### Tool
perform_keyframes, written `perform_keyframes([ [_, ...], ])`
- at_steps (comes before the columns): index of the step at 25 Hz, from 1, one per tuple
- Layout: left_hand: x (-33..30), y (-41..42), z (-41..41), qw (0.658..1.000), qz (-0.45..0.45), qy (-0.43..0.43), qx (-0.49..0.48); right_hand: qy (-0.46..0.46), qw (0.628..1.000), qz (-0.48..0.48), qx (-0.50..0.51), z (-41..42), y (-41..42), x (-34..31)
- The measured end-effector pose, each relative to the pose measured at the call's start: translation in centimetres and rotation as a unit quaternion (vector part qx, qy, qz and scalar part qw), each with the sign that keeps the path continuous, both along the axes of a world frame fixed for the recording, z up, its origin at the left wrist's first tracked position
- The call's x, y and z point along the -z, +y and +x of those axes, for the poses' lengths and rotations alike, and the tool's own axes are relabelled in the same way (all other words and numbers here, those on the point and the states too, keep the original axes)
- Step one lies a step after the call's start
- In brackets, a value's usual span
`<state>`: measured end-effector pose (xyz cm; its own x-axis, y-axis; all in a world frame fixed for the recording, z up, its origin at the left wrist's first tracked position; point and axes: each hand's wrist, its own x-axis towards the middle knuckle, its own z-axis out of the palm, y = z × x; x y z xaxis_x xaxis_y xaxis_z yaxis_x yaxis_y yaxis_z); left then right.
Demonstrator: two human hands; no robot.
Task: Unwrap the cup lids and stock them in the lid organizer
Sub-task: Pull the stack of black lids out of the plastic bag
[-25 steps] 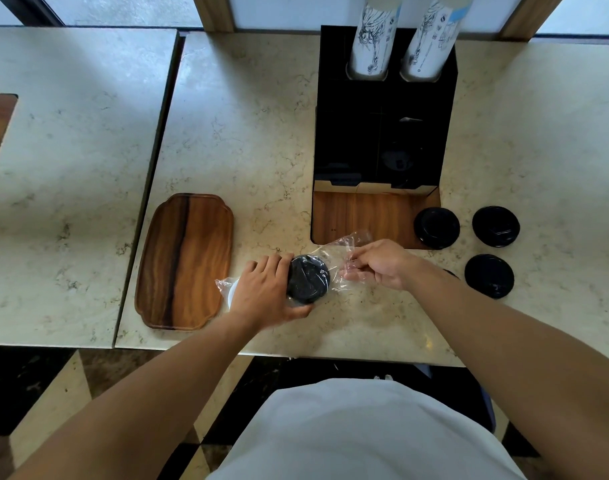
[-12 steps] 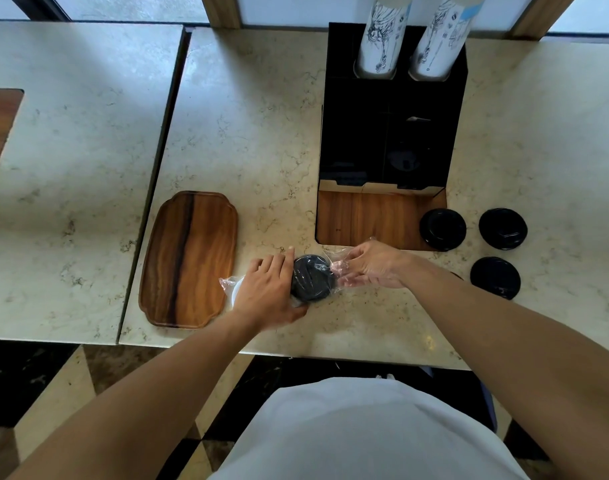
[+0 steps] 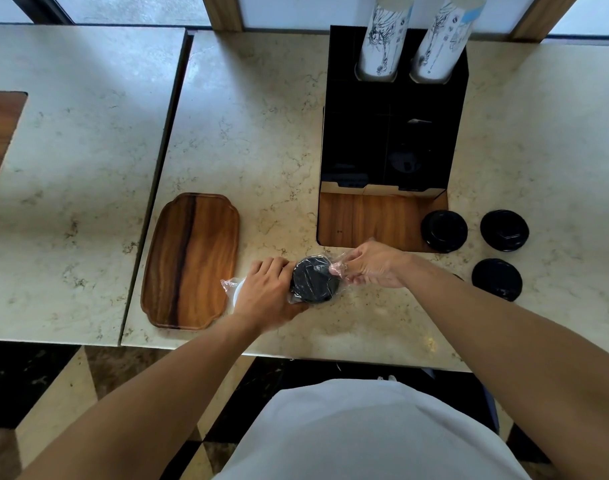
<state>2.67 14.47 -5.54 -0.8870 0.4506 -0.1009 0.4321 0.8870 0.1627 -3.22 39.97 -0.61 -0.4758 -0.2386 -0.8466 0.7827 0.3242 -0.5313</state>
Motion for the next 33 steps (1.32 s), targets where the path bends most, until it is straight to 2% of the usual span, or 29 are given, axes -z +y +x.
perform_keyframes([
  [6, 0.2, -0.1, -0.1, 1.000, 0.007, 0.017, 0.019, 0.030, 0.997, 0.048, -0.058, -0.8, 0.1, -0.2],
  [14, 0.1, 0.3, -0.2, 1.000, 0.008, 0.025, 0.012, 0.041, 0.994, 0.065, -0.077, -0.8, 0.2, -0.1],
  [22, 0.2, 0.4, -0.1, 1.000, 0.005, 0.027, 0.011, 0.042, 0.998, 0.042, -0.038, -0.7, 1.0, -0.1],
  [28, 0.3, 0.4, -0.1, 1.000, 0.001, 0.023, 0.012, 0.085, 0.994, 0.066, -0.028, -0.1, 2.5, 0.1],
  [33, 0.5, 0.3, -0.1, 1.000, -0.008, 0.018, 0.009, 0.080, 0.992, 0.090, -0.032, -0.2, 3.9, 0.9],
])
